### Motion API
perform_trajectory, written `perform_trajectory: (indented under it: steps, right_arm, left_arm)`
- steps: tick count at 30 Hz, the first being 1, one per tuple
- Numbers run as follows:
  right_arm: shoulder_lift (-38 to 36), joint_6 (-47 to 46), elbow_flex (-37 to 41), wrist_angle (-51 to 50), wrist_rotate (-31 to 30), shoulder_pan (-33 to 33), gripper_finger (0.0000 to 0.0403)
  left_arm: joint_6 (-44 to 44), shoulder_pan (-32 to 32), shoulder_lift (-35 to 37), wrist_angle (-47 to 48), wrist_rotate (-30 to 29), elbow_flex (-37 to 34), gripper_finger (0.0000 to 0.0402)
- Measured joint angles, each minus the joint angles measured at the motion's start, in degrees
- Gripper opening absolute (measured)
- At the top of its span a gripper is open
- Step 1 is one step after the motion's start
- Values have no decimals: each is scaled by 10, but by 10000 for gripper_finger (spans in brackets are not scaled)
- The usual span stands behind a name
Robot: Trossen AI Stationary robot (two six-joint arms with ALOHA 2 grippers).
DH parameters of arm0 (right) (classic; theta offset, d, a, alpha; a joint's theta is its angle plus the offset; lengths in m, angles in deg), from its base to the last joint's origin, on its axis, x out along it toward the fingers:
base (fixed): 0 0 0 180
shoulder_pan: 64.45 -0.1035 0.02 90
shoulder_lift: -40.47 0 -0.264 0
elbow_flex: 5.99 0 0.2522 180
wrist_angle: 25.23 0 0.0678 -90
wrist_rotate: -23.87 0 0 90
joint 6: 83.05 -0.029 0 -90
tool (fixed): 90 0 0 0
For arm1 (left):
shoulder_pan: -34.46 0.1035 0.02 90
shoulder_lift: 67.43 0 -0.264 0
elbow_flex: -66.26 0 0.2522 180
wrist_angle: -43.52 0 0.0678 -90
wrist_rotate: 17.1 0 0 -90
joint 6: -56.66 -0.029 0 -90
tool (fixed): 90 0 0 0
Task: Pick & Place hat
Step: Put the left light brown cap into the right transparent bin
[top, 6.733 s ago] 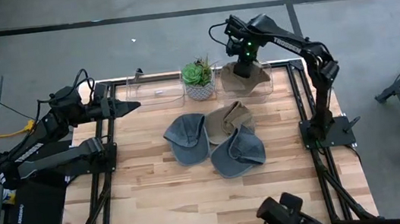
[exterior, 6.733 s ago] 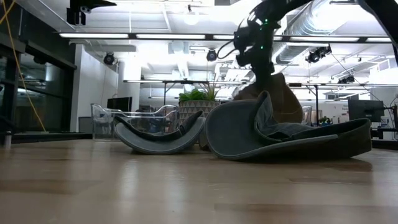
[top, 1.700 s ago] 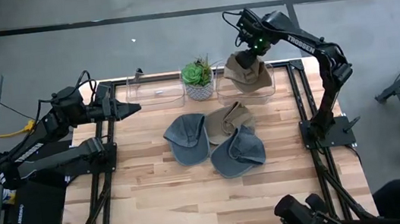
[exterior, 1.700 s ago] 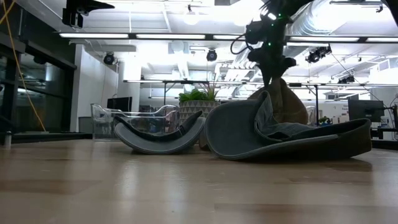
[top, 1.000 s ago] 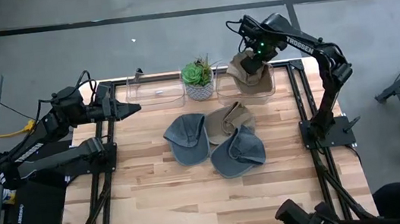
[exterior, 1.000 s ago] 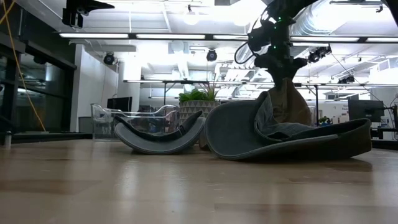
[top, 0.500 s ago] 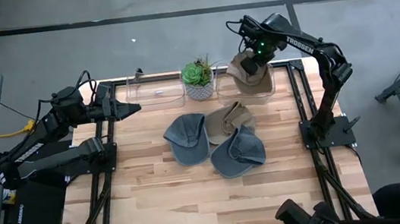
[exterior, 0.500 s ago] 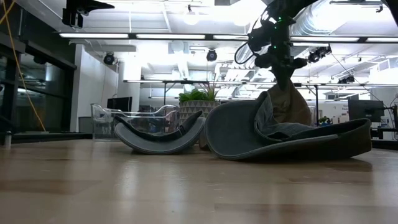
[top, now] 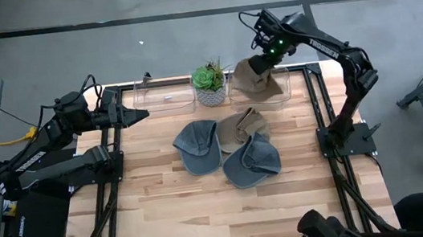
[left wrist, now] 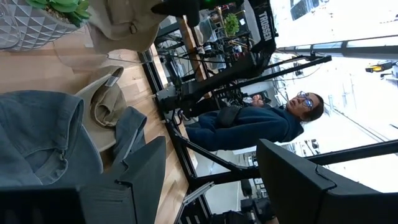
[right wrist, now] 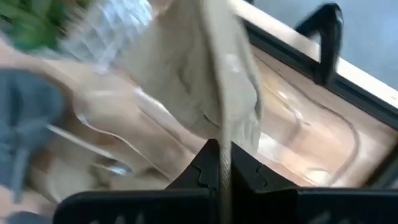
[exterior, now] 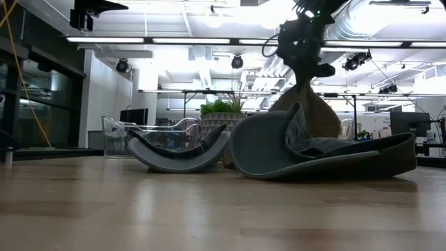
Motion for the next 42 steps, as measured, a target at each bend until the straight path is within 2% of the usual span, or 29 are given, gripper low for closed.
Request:
perform_trajectory:
  steps: [10, 19, 29, 39, 42]
  right_arm:
    - [-10, -15, 0, -17, 53, 3, 1]
    - [-8, 15, 0, -15, -5, 3, 0]
    - [39, 41, 0, -15, -12, 3, 0]
    - [56, 15, 0, 18, -135, 4, 0]
    - [56, 16, 0, 18, -138, 4, 0]
  left_arm:
    - [0, 0, 0, 0, 1, 0, 232]
    - [0, 0, 0, 0, 1, 0, 232]
    - [1, 0, 0, 0, 1, 0, 232]
    - [1, 0, 0, 6, 2, 0, 232]
    - [1, 0, 0, 5, 2, 0, 232]
